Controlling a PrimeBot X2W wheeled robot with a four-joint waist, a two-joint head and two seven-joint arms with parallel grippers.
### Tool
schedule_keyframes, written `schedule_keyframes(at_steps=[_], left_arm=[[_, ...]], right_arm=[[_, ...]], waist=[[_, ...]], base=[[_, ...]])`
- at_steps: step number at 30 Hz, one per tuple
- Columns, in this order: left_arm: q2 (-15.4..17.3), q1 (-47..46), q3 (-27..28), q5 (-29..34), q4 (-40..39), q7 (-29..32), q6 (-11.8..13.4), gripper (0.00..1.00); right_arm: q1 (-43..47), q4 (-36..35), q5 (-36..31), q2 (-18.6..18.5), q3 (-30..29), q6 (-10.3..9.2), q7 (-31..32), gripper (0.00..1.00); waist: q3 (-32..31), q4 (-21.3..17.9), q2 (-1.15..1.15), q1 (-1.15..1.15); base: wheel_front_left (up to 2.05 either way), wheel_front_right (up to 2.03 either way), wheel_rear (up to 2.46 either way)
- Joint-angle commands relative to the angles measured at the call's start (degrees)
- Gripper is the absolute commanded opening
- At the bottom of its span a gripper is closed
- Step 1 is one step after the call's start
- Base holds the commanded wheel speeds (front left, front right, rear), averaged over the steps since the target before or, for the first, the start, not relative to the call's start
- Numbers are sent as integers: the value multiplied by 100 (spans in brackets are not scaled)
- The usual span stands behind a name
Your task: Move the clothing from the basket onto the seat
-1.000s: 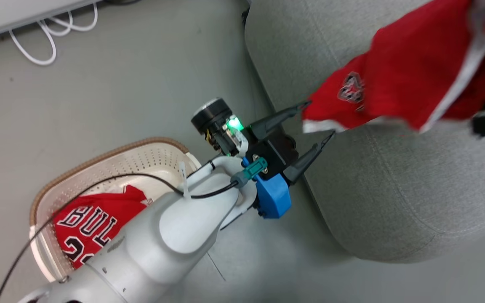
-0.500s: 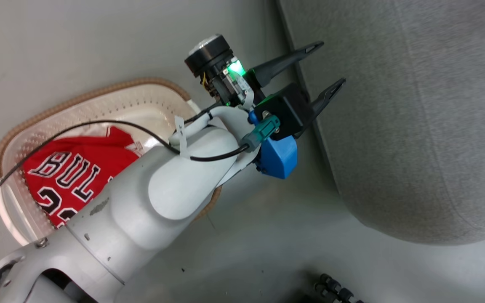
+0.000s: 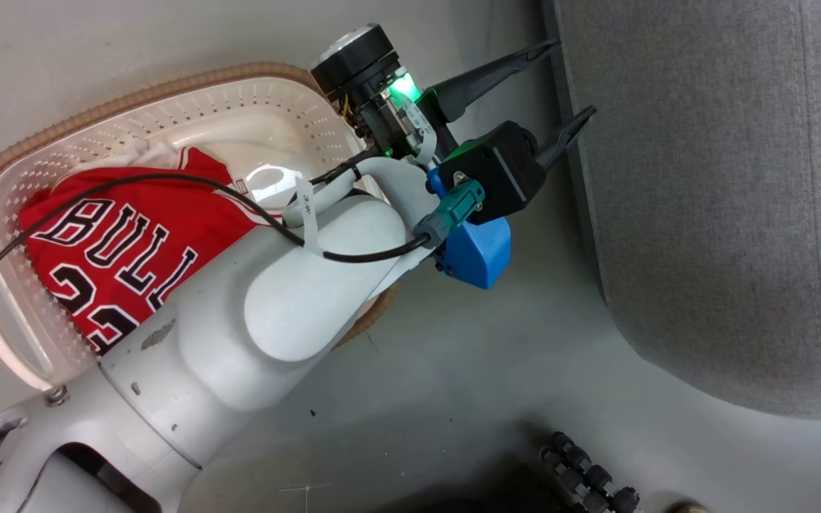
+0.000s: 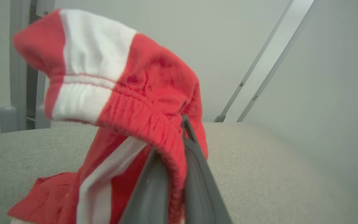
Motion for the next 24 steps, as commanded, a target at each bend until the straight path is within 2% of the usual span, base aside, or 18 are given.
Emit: schedule_keyframes(at_steps=[1,11,16,17,18,19,24], left_arm=[[40,-74,2,24,-35,14,38,100],[90,-96,-27,-41,-64,24,87,100],[110,-64,-47,-70,-65,-5,111,100],[121,-51,-50,-76,-58,-18,120,100],[130,-22,-50,-87,-44,-35,128,100],[127,11,-51,-102,-33,-71,138,100],[46,215,-34,-212,58,-283,199,100]], right_arm=[[141,105,-28,66,-33,-4,-5,0],[237,836,-372,697,71,-3,-6,0],[352,937,-479,761,-32,-4,-6,0],[383,918,-456,760,-44,-4,-5,35],[430,889,-448,760,-35,-3,-6,93],[474,867,-435,747,-25,-4,-6,100],[930,572,-367,718,78,-4,-5,100]], waist=[[13,3,0,-1],[-17,-9,0,-1],[-106,-8,0,-1],[-135,-10,0,-1],[-181,-15,0,-1],[-234,-13,0,-1],[-659,43,0,-1]], base=[[0,0,0],[0,0,0],[0,0,0],[0,0,0],[0,0,0],[0,0,0],[0,0,0]])
